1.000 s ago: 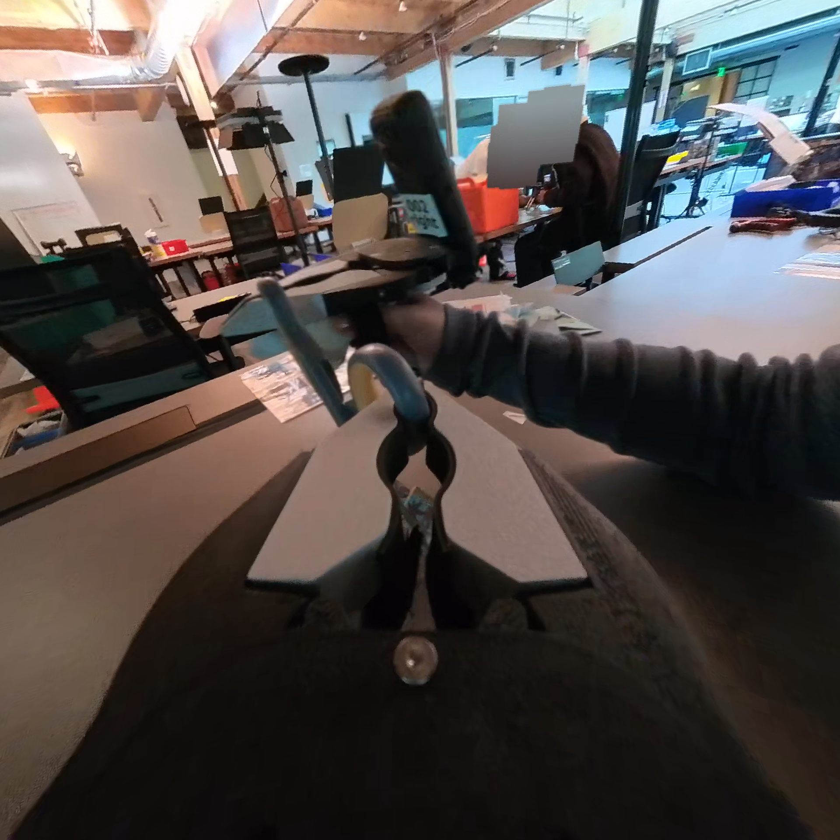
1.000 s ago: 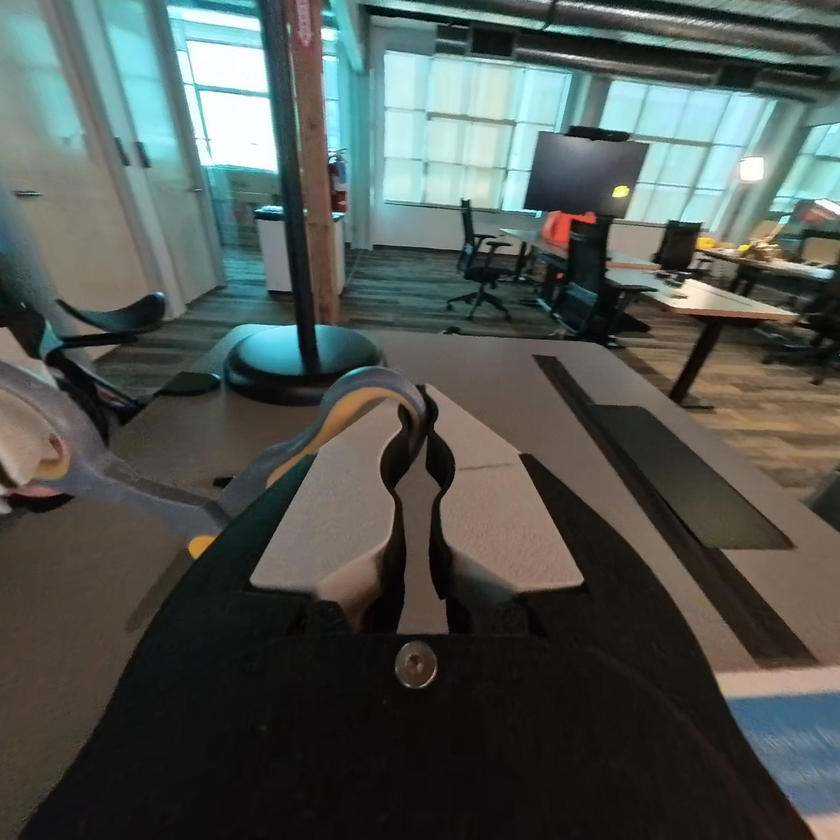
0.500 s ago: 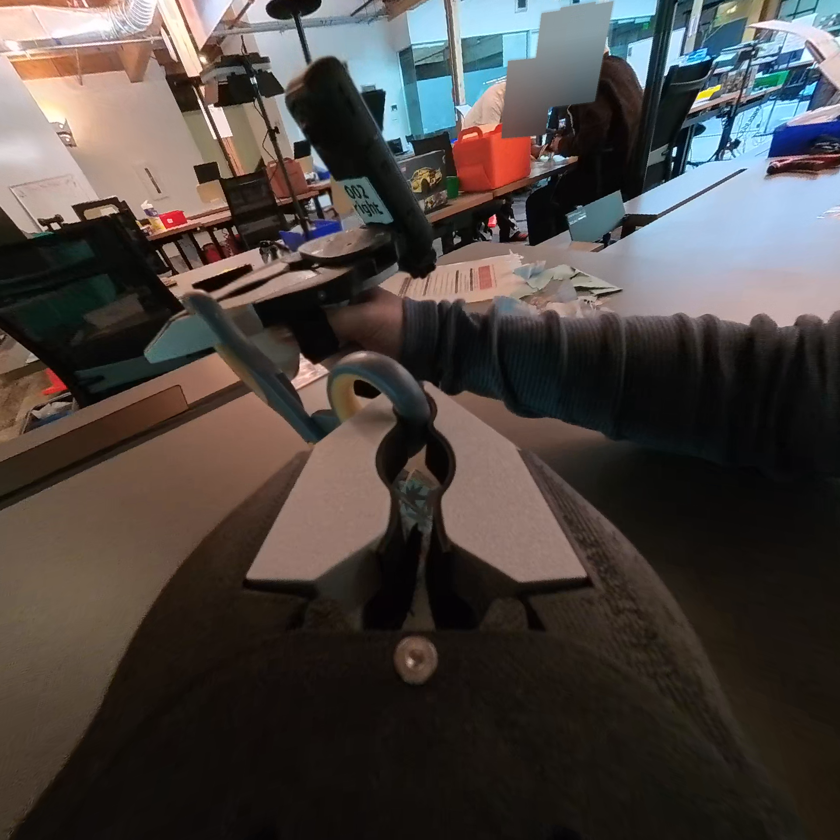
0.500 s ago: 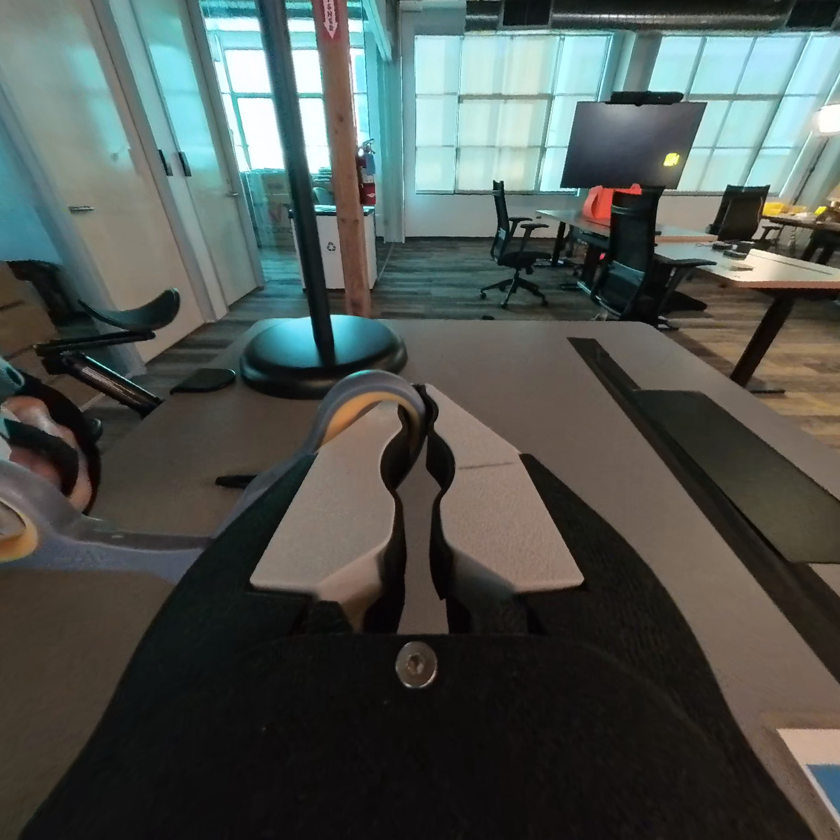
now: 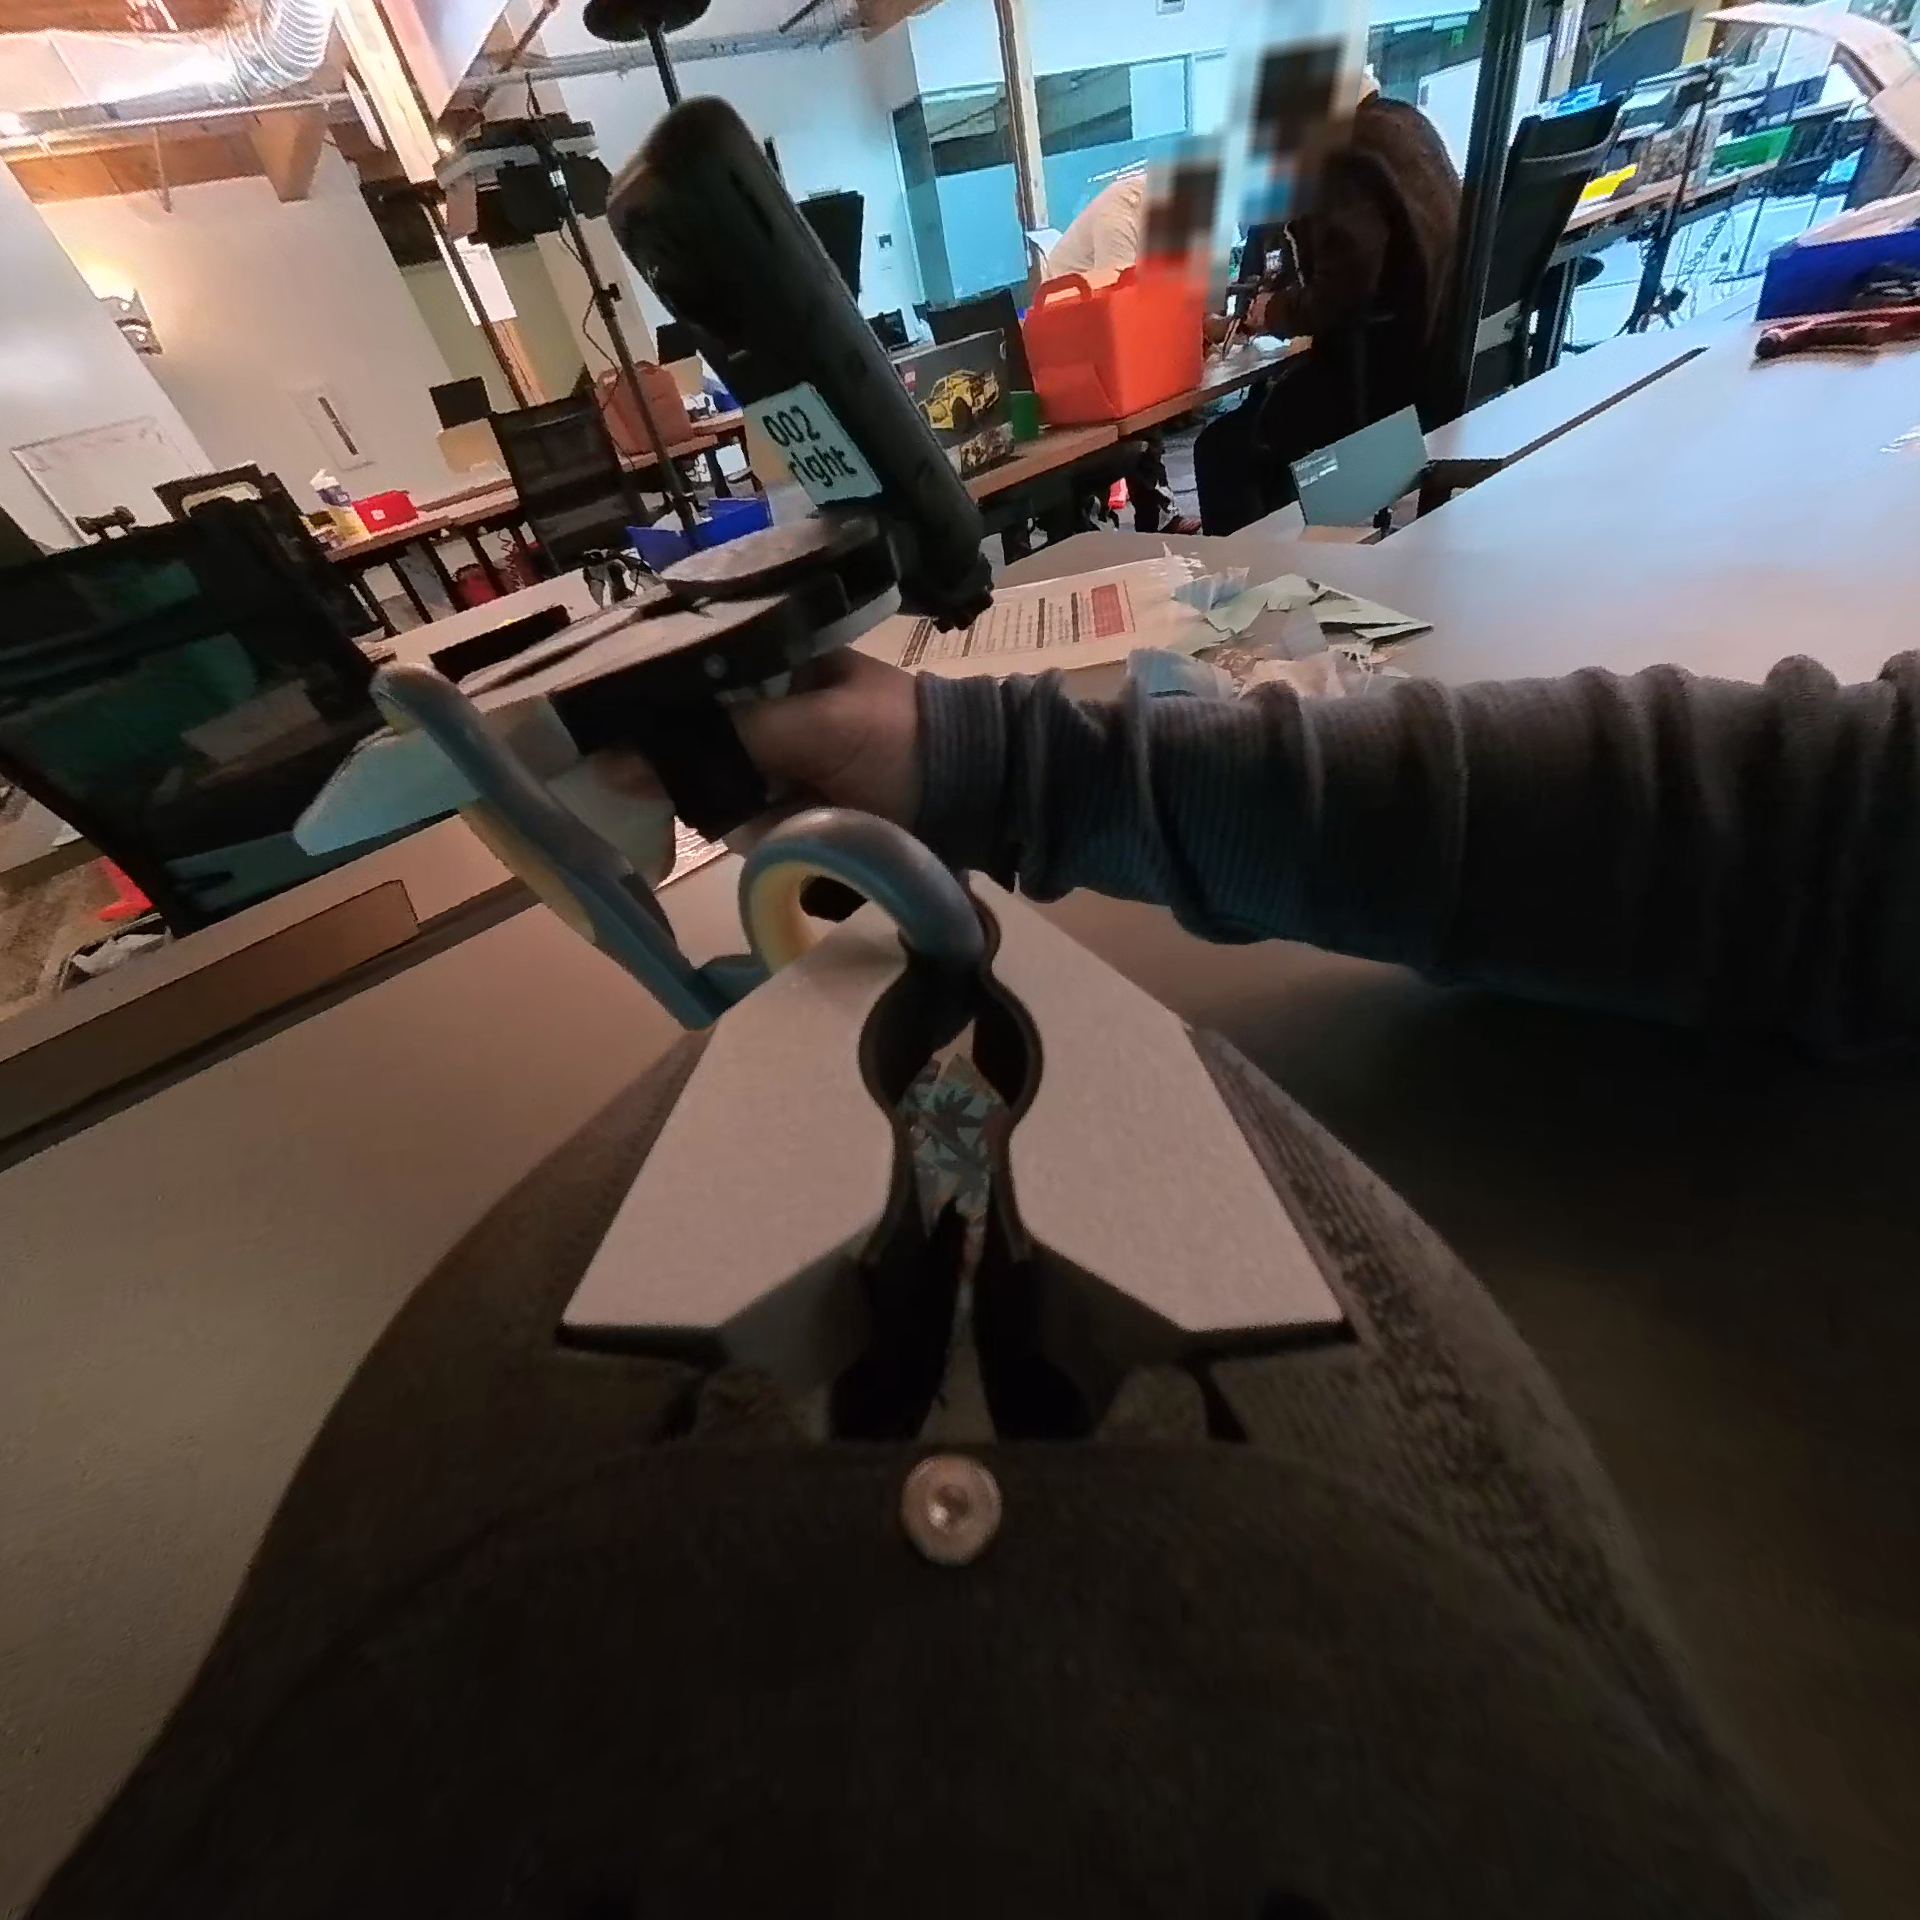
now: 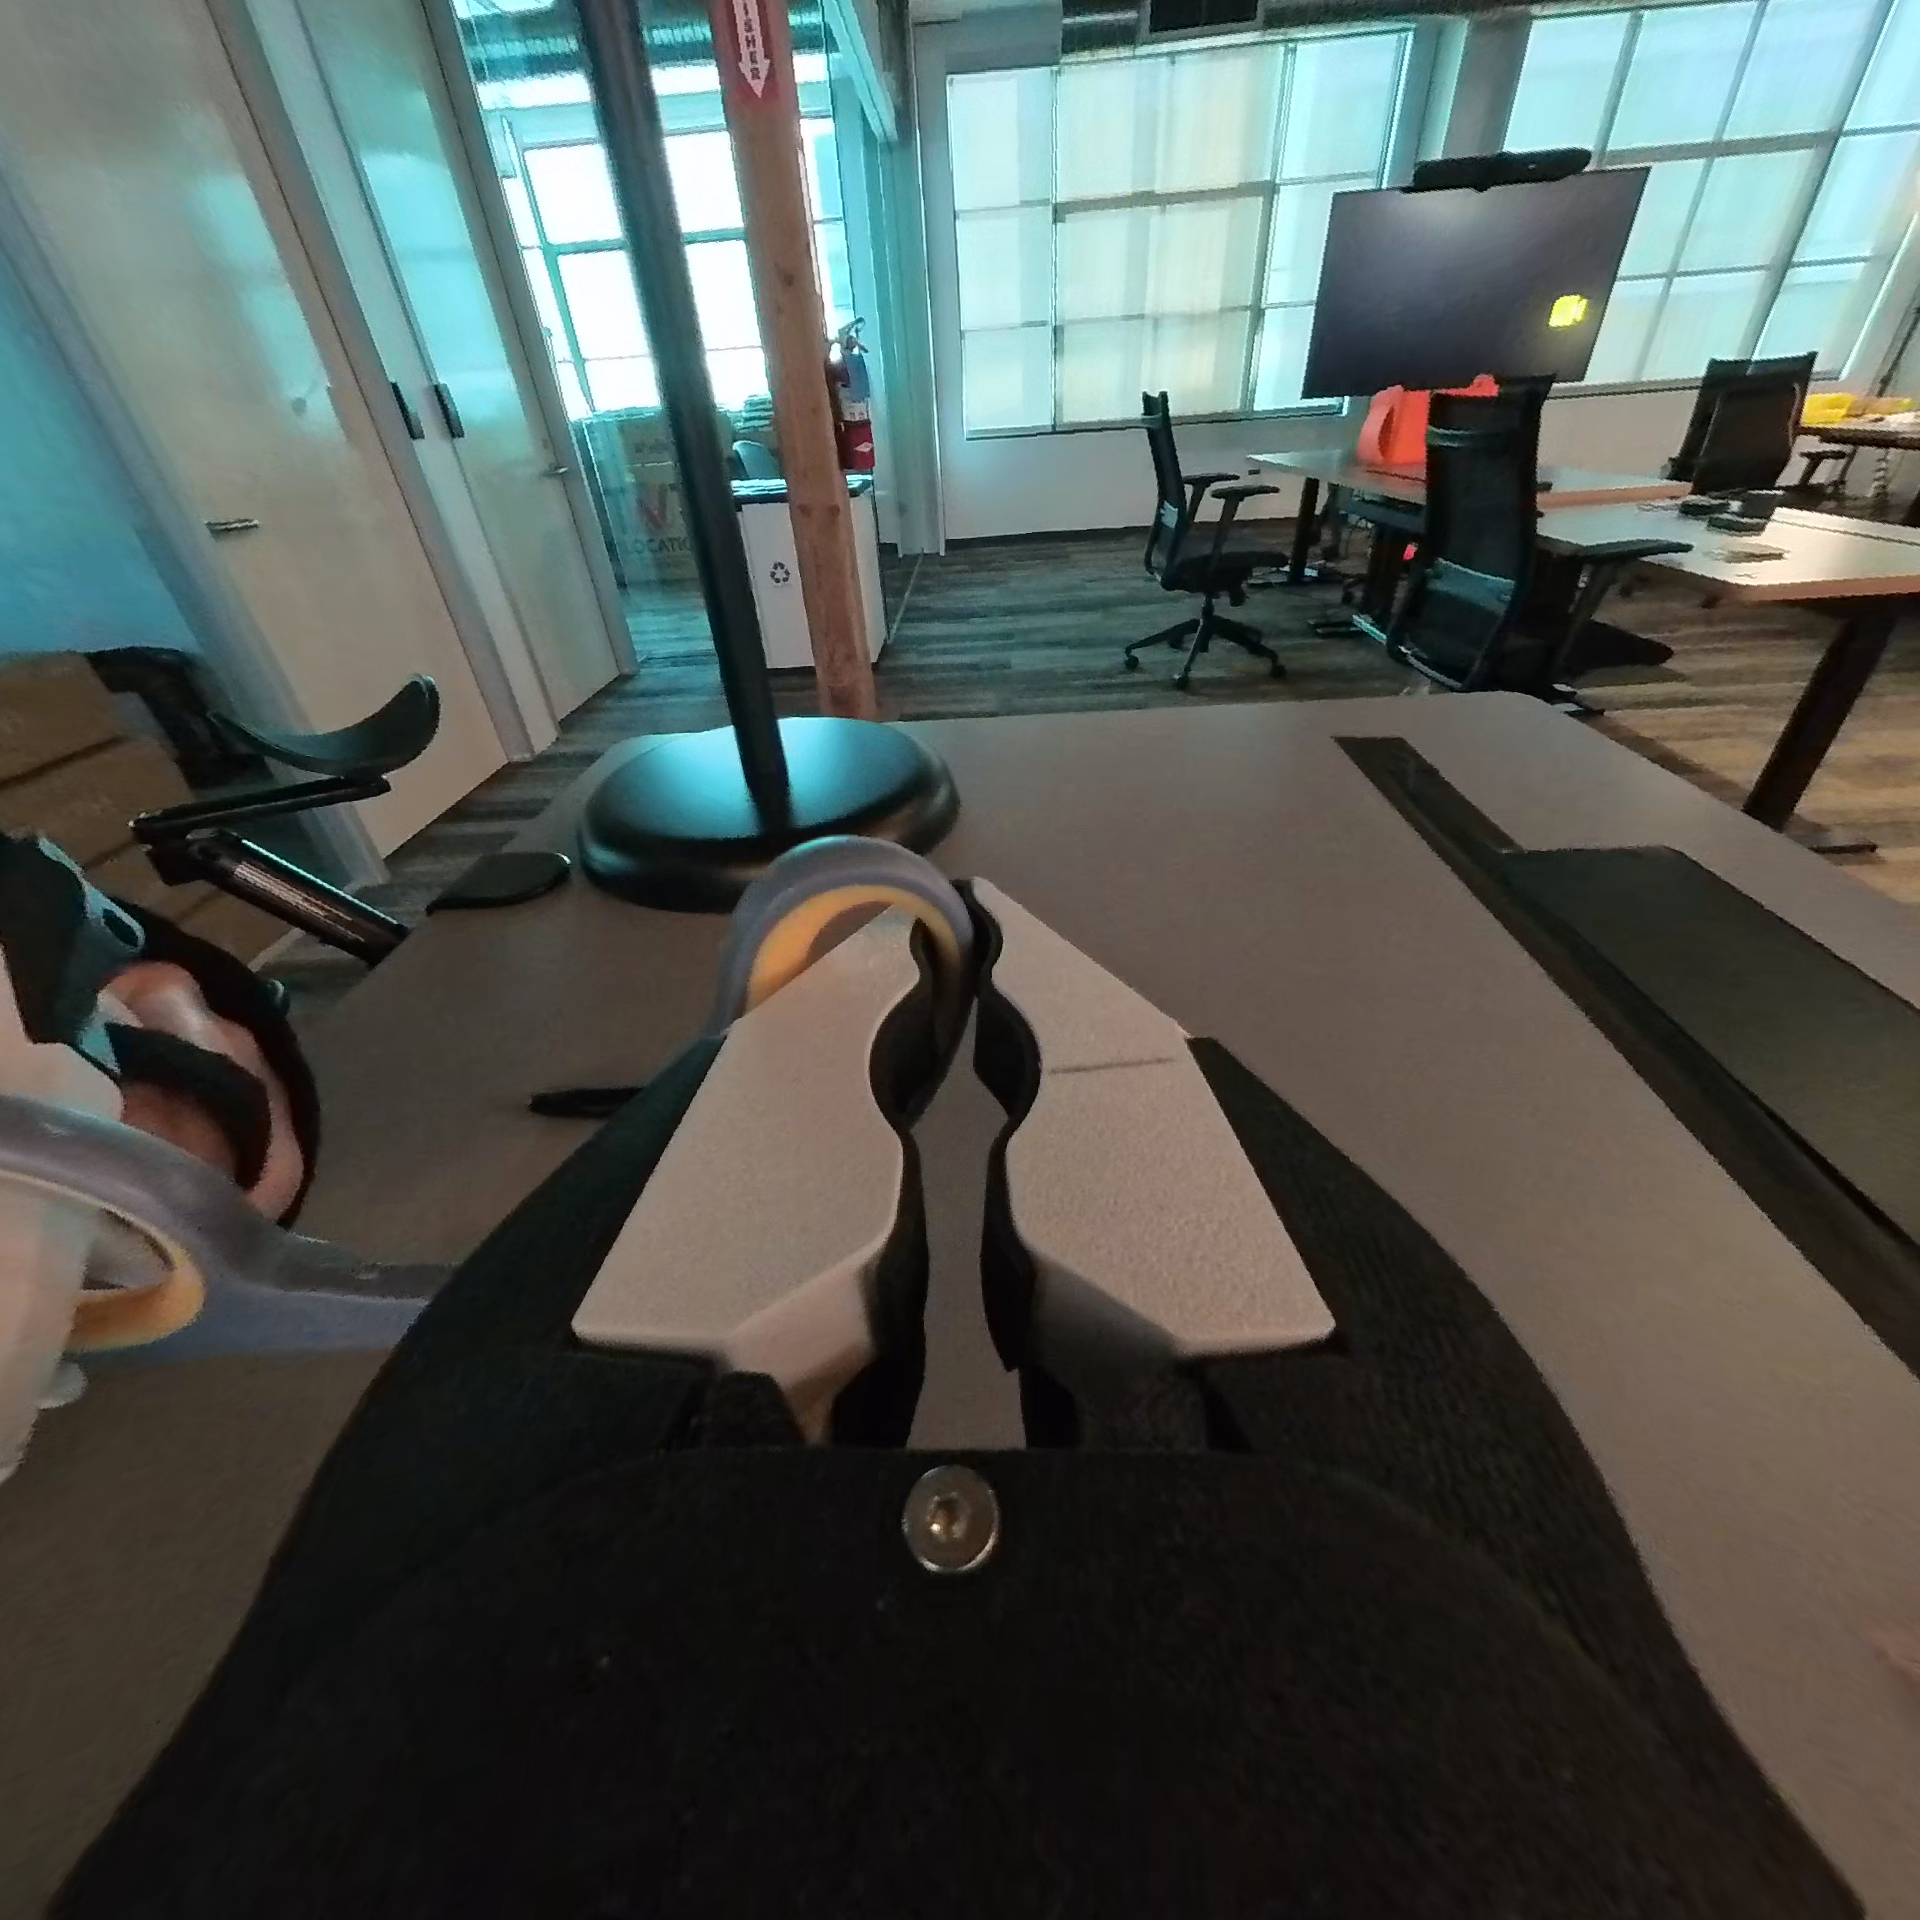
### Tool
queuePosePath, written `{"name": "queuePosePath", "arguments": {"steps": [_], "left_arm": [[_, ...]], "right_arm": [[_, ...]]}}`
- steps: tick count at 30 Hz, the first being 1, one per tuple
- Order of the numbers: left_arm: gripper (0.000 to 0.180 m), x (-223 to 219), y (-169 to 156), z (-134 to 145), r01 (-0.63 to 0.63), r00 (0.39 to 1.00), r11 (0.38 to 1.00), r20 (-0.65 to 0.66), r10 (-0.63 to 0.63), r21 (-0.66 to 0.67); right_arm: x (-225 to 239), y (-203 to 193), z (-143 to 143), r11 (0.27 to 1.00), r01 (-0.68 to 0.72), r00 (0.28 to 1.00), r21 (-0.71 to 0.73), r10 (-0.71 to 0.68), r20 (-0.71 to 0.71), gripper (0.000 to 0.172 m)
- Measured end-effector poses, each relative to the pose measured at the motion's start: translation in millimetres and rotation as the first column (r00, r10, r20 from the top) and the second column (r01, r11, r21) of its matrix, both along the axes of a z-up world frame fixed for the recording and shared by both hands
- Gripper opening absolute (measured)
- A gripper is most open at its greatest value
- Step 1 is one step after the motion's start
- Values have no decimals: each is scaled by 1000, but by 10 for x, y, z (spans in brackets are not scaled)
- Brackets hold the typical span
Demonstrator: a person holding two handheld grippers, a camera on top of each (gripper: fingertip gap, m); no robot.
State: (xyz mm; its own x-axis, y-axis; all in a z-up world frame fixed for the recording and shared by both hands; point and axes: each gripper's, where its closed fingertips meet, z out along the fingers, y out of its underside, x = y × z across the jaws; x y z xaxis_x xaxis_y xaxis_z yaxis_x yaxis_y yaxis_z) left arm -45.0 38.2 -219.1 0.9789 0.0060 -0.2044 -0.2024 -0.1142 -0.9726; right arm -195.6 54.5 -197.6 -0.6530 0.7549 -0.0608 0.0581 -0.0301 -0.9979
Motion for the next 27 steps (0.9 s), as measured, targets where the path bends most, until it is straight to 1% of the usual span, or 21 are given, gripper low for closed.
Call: {"name": "queuePosePath", "arguments": {"steps": [6, 16, 22, 27], "left_arm": [[0, 4, 6, 3, 10, 1000, 1000, 4, -10, 4], [0, 60, 27, 74, 32, 999, 999, 2, -32, 27], [0, 58, -15, 154, 37, 999, 997, 9, -37, 64], [0, 24, -59, 209, 26, 999, 996, -23, -24, 91]], "right_arm": [[32, -74, 3, 999, -22, 1000, -25, 22, 16, 0], [164, -61, 52, 999, -7, 1000, -36, 7, 13, 0], [245, -141, 82, 1000, -5, 1000, -5, 5, 17, 0], [369, -199, 118, 1000, -3, 1000, 23, 3, 12, 0]]}}
